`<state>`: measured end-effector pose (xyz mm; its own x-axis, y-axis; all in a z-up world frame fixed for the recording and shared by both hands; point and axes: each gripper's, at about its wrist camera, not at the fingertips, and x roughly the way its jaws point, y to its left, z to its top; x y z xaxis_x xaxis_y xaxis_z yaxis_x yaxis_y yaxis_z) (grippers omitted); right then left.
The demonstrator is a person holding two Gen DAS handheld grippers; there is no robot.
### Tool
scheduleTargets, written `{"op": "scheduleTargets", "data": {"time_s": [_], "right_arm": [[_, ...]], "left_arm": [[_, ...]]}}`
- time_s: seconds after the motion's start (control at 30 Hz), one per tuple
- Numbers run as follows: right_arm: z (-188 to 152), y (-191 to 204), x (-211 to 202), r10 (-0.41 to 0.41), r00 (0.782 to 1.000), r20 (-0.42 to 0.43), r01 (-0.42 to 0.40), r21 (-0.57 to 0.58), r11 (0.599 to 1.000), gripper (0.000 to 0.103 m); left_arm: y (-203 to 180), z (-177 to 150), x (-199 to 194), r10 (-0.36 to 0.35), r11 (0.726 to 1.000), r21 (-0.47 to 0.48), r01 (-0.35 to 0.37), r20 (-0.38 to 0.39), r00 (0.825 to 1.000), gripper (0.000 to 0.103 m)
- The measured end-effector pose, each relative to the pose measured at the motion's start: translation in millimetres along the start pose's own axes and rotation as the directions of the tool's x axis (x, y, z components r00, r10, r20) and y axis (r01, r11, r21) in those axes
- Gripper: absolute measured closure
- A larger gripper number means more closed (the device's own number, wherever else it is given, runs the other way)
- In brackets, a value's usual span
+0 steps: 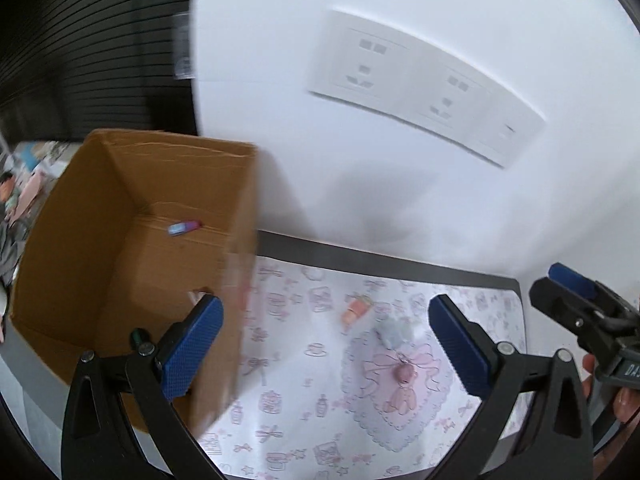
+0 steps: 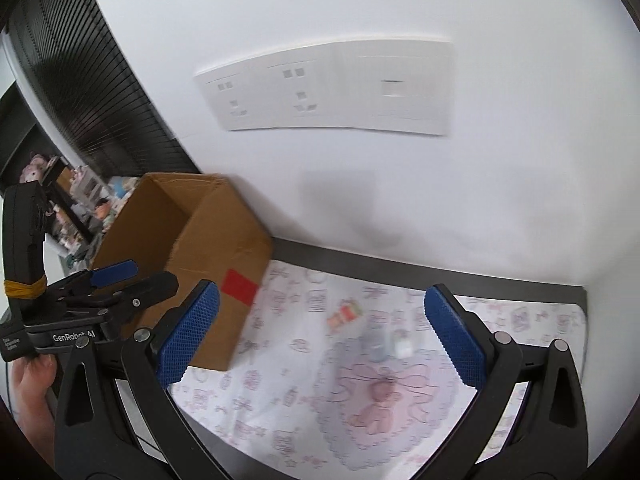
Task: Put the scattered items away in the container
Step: 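Move both grippers back over the remaining items on the mat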
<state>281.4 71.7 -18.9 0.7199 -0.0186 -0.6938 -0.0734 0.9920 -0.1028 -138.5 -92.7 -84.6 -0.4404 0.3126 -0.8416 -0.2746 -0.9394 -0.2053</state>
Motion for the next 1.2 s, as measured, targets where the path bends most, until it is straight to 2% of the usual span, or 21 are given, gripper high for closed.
{"op": "scheduleTargets", "data": {"time_s": [0.2,0.37,0.53,0.87,1.2], "right_arm": [[-16,-36,-8,-0.064,0.998,-0.023,0.064,0.025,0.998,0.000],[-29,-57,-5,-0.093,0.993,-0.066,0.095,0.027,0.995,0.000],[-43,-70,7,-0.100,0.989,-0.108,0.105,0.042,0.994,0.000],[-68,-85,53,-0.095,0.978,-0.188,0.103,0.034,0.994,0.000],[-92,-96,111,-0.069,0.959,-0.275,0.088,0.059,0.994,0.000]], "left_arm": [[-38,-4,18,-0.024,0.997,0.074,0.026,-0.036,0.999,0.001],[-58,-9,36,0.006,0.992,0.124,0.000,-0.050,0.999,0.001],[-68,-15,56,0.008,0.987,0.162,0.006,-0.080,0.997,0.001],[-71,-31,116,0.063,0.975,0.220,-0.023,-0.181,0.982,0.001],[-61,-48,172,0.109,0.962,0.271,-0.044,-0.229,0.967,0.001]]}}
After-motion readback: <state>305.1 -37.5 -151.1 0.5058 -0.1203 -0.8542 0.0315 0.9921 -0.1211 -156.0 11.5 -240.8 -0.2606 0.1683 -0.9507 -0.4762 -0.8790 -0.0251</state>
